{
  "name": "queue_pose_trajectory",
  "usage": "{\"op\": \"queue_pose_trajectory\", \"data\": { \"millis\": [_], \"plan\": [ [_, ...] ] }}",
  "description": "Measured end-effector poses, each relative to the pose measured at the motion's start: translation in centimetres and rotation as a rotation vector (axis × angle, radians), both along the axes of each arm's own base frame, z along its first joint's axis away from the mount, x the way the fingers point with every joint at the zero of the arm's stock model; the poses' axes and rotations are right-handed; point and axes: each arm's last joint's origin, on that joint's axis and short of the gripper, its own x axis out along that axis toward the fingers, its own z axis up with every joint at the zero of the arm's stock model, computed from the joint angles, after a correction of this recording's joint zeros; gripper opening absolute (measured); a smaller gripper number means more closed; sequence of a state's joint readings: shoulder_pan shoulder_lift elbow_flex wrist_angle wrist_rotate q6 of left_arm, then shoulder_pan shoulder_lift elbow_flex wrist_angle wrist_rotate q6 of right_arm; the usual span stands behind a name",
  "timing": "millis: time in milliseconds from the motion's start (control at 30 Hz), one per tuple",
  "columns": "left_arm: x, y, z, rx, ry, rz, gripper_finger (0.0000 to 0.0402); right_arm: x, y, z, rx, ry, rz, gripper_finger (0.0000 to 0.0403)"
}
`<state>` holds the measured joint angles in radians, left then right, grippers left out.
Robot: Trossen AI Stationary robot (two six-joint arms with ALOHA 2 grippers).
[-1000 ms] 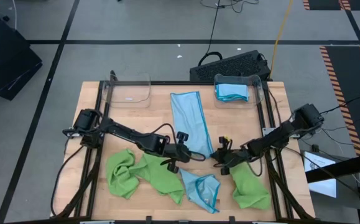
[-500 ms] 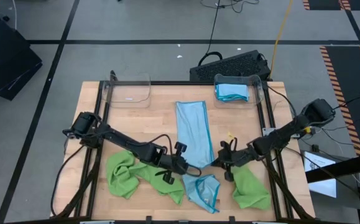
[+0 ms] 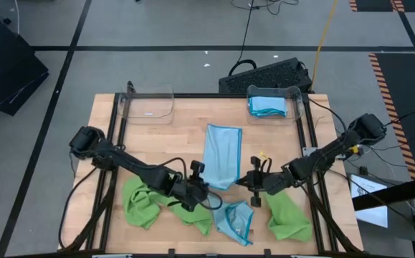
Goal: Fold microfiber towels
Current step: Fold the top blue microfiber cloth
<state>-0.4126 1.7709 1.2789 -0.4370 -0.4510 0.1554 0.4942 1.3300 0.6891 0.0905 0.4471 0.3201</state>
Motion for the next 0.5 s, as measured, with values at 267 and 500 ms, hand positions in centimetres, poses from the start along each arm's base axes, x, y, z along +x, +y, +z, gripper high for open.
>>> {"op": "queue_pose_trajectory", "data": {
  "millis": [267, 500],
  "plan": [
    [-0.7, -2.1, 0.0, -0.080, 0.011, -0.088, 0.0005, -0.2, 1.0, 0.2, 0.126, 0.028, 0.103, 0.0004],
    [-1.8, -4.4, 2.0, -0.095, -0.107, -0.137, 0.0004, -0.4, 3.4, 2.8, 0.058, -0.023, 0.097, 0.0004]
  ]
}}
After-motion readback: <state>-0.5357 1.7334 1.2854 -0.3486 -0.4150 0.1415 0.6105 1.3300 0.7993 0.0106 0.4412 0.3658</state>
